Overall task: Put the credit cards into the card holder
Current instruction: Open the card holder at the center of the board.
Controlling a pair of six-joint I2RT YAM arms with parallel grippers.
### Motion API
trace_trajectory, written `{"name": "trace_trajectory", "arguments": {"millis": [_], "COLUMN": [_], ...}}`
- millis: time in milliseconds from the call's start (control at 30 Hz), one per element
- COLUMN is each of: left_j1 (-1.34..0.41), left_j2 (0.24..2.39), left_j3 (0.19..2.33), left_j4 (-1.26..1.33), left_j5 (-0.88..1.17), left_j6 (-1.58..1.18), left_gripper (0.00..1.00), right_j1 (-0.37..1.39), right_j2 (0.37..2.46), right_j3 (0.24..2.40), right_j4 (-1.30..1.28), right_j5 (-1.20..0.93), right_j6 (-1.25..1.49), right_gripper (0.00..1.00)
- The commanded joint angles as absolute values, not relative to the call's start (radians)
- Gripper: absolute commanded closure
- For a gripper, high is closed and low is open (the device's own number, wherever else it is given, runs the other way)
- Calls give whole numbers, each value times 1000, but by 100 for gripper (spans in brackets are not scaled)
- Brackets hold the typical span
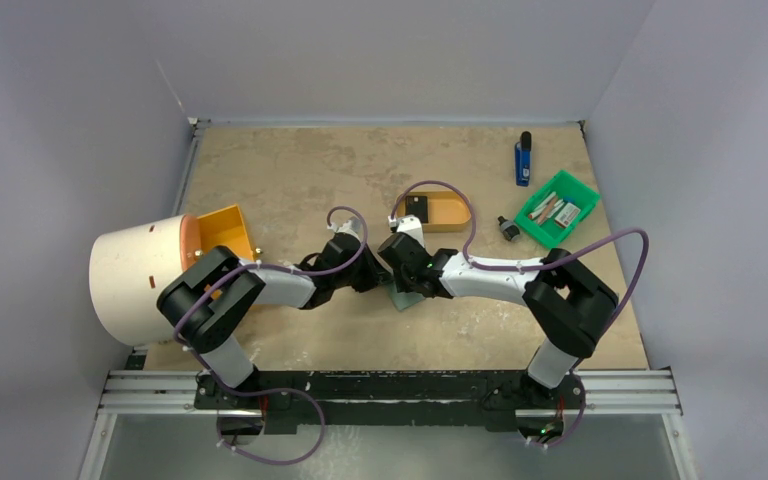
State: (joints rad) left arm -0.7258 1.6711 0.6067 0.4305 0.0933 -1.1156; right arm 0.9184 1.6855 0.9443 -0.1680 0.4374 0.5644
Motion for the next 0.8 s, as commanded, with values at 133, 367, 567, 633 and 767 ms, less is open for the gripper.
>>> {"name": "trace_trajectory", "arguments": {"millis": [133, 367, 567, 633, 767], "left_j1": [-716, -712, -712, -712, -712], "left_j2": [1645, 1616, 1608, 1614, 1628], "left_j3": [597, 603, 597, 592, 590], "left_j4": [362, 319, 289, 290, 299], "left_j5": [63, 42, 28, 22, 20], "left_j6": [-1080, -1051, -1033, -1032, -1032], "left_gripper": [100, 100, 100, 100, 100], "right_j1": [910, 911, 911, 911, 911], "right_j2": [1716, 1694, 1667, 1654, 1626], "right_j3": [941, 942, 936, 931, 931], "right_j4": [-218, -236, -249, -249, -249], "right_j5": [510, 518, 493, 466, 443], "right_j6": [558, 566, 589, 598, 617], "right_gripper": [66, 76, 90, 96, 100]}}
